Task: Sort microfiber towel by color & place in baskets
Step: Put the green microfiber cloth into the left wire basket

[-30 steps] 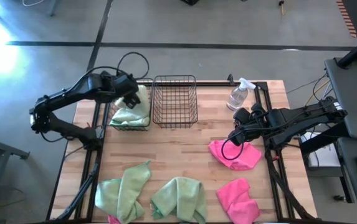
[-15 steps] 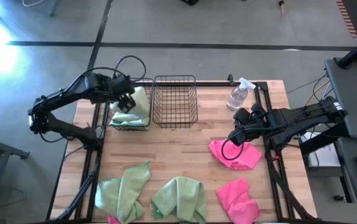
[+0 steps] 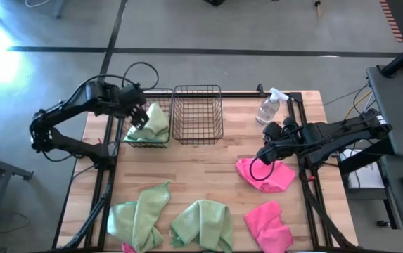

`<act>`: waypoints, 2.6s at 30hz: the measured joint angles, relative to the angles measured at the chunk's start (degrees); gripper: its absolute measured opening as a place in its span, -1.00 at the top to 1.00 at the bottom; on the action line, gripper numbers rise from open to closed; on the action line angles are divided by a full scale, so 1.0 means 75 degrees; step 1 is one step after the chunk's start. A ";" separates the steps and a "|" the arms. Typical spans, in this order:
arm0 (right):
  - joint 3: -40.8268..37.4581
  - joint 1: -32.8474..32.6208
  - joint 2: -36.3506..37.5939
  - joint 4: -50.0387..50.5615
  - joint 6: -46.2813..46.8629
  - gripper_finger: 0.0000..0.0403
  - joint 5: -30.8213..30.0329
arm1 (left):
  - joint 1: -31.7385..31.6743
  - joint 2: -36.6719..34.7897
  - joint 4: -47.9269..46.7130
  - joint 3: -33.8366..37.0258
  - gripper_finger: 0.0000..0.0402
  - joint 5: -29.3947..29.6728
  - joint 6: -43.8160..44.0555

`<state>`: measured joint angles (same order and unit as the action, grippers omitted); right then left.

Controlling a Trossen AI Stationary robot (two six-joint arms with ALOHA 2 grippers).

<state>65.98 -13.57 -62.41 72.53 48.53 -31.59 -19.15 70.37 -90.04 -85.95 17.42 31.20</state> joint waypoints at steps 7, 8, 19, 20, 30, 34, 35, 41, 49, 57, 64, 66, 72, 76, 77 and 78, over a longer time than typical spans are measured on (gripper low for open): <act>0.0000 0.0001 0.0000 0.0000 0.0053 0.66 0.0000 | 0.0502 -0.0015 0.0003 0.0020 -0.31 -0.2817 0.0226; 0.0000 -0.0001 0.0000 0.0000 0.0053 0.66 0.0000 | 0.0655 -0.0012 0.0005 0.0020 -0.31 -0.2958 0.0345; -0.0196 0.0001 0.0000 -0.0012 0.0050 0.66 0.0003 | 0.3426 -0.0020 0.0006 0.0099 -0.31 -0.2225 0.2582; -0.0260 -0.0002 0.0000 -0.0015 0.0050 0.66 0.0004 | 0.3741 -0.0020 0.0019 0.0151 -0.31 -0.2080 0.2916; -0.0918 -0.0002 0.0000 -0.0178 0.0079 0.66 0.0309 | 0.6556 -0.0017 0.1747 0.1628 -0.31 -0.1788 0.5918; -0.0969 -0.0005 0.0000 -0.0230 0.0391 0.66 0.0677 | 0.7133 -0.0015 0.3108 0.2477 -0.31 -0.1788 0.6132; -0.0970 -0.0005 0.0000 -0.0231 0.0501 0.66 0.0687 | 0.7234 -0.0015 0.3372 0.2683 -0.31 -0.1788 0.6129; -0.0970 -0.0005 0.0000 -0.0464 0.0932 0.66 0.0690 | 0.7501 -0.0015 0.3817 0.3631 -0.31 -0.1788 0.6522; -0.0970 -0.0005 0.0000 -0.0624 0.1053 0.66 0.1282 | 0.7853 -0.0017 0.5606 0.4956 -0.31 -0.1791 0.6580; -0.0970 -0.0005 0.0000 -0.0696 0.1137 0.66 0.1282 | 0.8033 -0.0017 0.6900 0.6180 -0.31 -0.1805 0.7254; -0.0970 -0.0005 0.0000 -0.0731 0.1070 0.66 0.1284 | 0.8049 -0.0016 0.6933 0.6377 -0.31 -0.1811 0.7381; -0.0970 -0.0005 0.0000 -0.0733 0.1050 0.66 0.1282 | 0.8049 -0.0015 0.6936 0.6336 -0.31 -0.1808 0.7263; -0.0970 -0.0005 0.0000 -0.0737 0.1050 0.66 0.1282 | 0.8049 -0.0015 0.7089 0.6210 -0.31 -0.1808 0.7042; -0.0970 -0.0005 0.0000 -0.0740 0.1050 0.66 0.1279 | 0.8049 -0.0015 0.7150 0.6012 -0.31 -0.1805 0.7035; -0.0970 -0.0005 0.0000 -0.0740 0.1050 0.66 0.1279 | 0.8049 -0.0015 0.7149 0.5942 -0.31 -0.1804 0.7032; -0.0970 -0.0005 0.0000 -0.0740 0.1050 0.66 0.1279 | 0.8049 -0.0015 0.7157 0.5874 -0.31 -0.1784 0.7032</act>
<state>58.70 -13.61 -62.41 66.98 56.40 -22.00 41.21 70.26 -36.36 -41.89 4.04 83.94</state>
